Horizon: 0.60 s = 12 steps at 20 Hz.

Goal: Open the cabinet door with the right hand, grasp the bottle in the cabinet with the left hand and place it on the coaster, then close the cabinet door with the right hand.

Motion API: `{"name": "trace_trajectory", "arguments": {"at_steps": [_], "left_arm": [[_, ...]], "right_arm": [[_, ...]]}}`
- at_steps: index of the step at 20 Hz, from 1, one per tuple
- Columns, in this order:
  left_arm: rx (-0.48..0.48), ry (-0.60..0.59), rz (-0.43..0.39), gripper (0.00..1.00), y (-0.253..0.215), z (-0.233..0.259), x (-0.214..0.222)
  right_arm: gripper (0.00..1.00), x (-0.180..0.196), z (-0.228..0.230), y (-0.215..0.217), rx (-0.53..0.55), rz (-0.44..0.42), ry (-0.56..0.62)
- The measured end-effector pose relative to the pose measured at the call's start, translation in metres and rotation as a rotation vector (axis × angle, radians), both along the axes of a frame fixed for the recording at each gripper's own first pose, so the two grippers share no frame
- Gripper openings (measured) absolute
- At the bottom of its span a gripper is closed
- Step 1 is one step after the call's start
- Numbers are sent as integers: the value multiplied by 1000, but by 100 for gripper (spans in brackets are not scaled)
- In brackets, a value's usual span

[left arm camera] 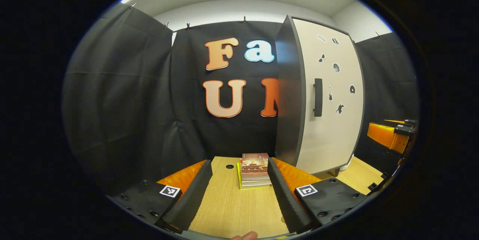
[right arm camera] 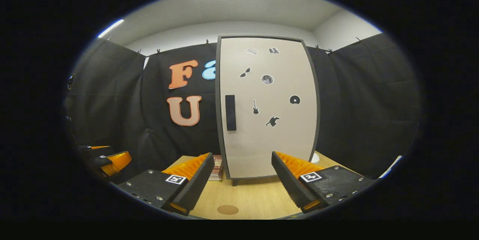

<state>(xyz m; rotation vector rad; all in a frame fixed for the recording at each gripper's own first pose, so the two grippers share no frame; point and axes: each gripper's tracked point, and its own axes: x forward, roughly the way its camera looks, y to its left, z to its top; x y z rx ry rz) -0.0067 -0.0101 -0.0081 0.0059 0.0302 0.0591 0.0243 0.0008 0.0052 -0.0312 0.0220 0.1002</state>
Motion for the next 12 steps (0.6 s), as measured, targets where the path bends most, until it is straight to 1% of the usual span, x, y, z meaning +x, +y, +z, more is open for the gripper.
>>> {"name": "trace_trajectory", "arguments": {"at_steps": [1, 2, 3, 6, 12], "left_arm": [[1, -2, 1, 94, 1, 0, 1], [0, -3, 0, 94, 2, -1, 1], [-1, 1, -3, 96, 1, -3, 3], [-3, 7, -9, 96, 2, -7, 8], [-14, 14, -8, 96, 14, -11, 24]], "right_arm": [[95, 3, 0, 2, 4, 2, -2], [95, 7, 1, 3, 3, 2, -4], [95, 11, 2, 5, -1, 2, -6], [94, 28, 5, 12, -11, 7, -3], [95, 82, 27, 27, -33, 24, -30]]}}
